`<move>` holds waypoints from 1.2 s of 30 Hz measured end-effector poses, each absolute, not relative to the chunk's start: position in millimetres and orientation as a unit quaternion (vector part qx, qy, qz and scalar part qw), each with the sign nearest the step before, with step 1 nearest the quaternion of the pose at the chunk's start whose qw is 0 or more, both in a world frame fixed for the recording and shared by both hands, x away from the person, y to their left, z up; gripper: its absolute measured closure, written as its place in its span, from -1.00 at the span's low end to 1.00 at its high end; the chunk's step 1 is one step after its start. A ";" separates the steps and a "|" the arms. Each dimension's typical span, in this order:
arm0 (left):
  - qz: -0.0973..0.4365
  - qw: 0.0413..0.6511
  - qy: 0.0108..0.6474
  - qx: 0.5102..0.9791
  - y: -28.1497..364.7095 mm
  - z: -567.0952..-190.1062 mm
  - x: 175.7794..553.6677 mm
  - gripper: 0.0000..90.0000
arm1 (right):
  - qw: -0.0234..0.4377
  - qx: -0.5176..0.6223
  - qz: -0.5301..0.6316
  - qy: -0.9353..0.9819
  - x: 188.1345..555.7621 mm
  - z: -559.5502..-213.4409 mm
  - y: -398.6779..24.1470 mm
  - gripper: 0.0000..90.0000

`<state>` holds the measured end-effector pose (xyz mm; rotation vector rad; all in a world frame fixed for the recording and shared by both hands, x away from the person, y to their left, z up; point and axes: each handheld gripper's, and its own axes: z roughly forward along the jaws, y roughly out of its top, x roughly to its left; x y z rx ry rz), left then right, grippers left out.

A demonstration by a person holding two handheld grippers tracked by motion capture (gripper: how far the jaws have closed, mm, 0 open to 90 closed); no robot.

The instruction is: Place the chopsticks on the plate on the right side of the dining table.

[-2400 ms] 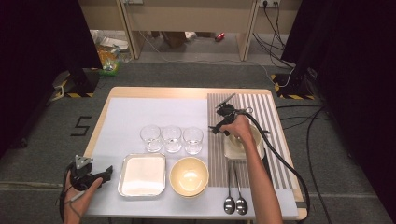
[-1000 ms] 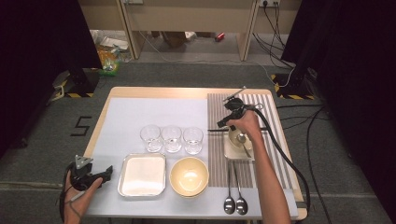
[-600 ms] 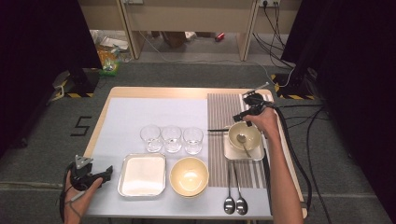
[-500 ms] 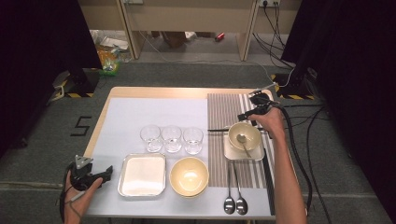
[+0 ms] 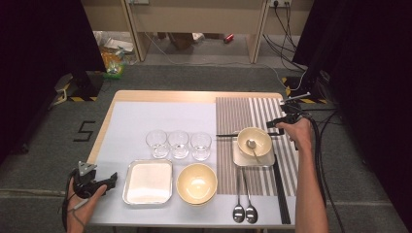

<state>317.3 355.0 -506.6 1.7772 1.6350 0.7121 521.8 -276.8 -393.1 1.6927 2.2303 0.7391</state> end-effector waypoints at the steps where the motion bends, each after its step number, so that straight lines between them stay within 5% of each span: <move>1: 0.269 0.307 0.618 0.672 355.0 -506.6 317.4 -0.72 | 0.121 0.584 0.252 0.762 521.8 -395.5 -278.9 -0.34; 36: 0.269 0.307 0.618 0.672 354.9 -506.6 317.3 -0.73 | 0.087 0.612 0.239 0.749 529.0 -439.9 -289.4 -0.37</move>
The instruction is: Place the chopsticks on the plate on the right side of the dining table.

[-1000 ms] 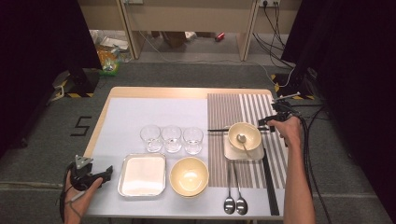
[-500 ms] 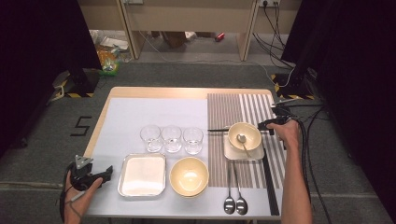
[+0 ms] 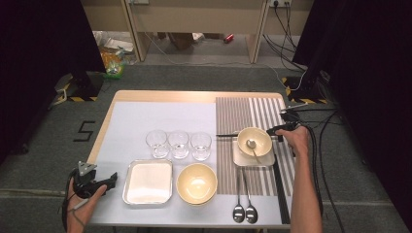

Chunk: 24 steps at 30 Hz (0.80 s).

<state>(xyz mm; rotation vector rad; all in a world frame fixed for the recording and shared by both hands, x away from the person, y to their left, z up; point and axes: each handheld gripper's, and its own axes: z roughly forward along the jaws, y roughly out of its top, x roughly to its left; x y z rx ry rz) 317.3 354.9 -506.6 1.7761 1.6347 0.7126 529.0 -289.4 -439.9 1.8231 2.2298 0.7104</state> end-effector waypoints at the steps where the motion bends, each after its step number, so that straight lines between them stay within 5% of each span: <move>1: 0.269 0.307 0.618 0.671 354.9 -506.6 317.3 -0.73 | 0.087 0.613 0.239 0.748 528.8 -440.4 -289.1 -0.37; 24: 0.269 0.307 0.618 0.672 355.0 -506.6 317.3 -0.73 | 0.079 0.621 0.248 0.739 528.4 -439.4 -286.7 -0.35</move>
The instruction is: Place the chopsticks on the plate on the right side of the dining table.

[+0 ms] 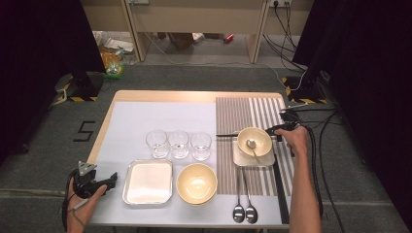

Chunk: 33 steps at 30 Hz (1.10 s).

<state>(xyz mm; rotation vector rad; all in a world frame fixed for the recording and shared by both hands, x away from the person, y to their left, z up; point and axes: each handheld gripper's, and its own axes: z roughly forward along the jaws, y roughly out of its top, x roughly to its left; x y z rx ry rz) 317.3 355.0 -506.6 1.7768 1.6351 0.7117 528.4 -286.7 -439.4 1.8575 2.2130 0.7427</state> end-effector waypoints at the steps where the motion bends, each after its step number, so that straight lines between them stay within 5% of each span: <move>1: 0.269 0.307 0.618 0.672 355.0 -506.6 317.3 -0.73 | 0.080 0.620 0.249 0.740 528.4 -439.4 -286.8 -0.35; 33: 0.269 0.307 0.619 0.671 354.9 -506.6 317.3 -0.73 | 0.070 0.632 0.255 0.729 530.9 -439.8 -281.6 -0.33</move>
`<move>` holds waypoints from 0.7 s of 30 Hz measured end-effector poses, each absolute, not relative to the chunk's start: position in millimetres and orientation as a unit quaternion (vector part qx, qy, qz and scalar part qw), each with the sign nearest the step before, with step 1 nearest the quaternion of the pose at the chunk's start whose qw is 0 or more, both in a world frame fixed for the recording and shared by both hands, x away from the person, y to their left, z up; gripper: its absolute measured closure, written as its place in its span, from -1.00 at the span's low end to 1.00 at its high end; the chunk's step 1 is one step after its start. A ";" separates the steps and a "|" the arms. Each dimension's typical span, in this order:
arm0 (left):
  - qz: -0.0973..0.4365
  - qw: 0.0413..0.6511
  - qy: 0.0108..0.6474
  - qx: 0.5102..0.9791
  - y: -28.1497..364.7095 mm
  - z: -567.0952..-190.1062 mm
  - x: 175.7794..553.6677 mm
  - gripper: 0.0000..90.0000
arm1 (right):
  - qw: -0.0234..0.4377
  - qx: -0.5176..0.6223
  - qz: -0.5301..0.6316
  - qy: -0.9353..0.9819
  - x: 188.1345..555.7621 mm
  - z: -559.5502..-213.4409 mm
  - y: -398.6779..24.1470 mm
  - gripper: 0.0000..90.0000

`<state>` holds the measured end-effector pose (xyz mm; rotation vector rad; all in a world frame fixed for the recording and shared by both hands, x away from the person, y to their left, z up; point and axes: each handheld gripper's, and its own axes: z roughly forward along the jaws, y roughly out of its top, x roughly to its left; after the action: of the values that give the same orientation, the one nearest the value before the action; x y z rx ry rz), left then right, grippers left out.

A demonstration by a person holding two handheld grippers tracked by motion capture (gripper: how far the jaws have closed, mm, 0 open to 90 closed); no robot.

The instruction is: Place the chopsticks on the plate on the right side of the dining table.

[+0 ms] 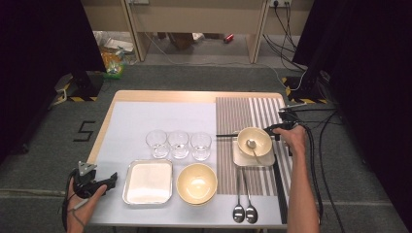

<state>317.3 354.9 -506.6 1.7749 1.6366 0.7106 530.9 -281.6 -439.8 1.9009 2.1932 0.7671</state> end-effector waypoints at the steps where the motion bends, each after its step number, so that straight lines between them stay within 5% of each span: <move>1: 0.269 0.307 0.618 0.672 355.0 -506.6 317.4 -0.73 | 0.072 0.629 0.255 0.731 531.0 -440.2 -281.9 -0.33; 21: 0.269 0.307 0.618 0.672 355.0 -506.6 317.4 -0.73 | 0.105 0.618 0.277 0.728 520.4 -412.4 -287.4 -0.34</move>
<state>317.4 355.0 -506.6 1.7773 1.6355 0.7119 520.4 -287.4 -412.4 1.8212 2.1471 0.8165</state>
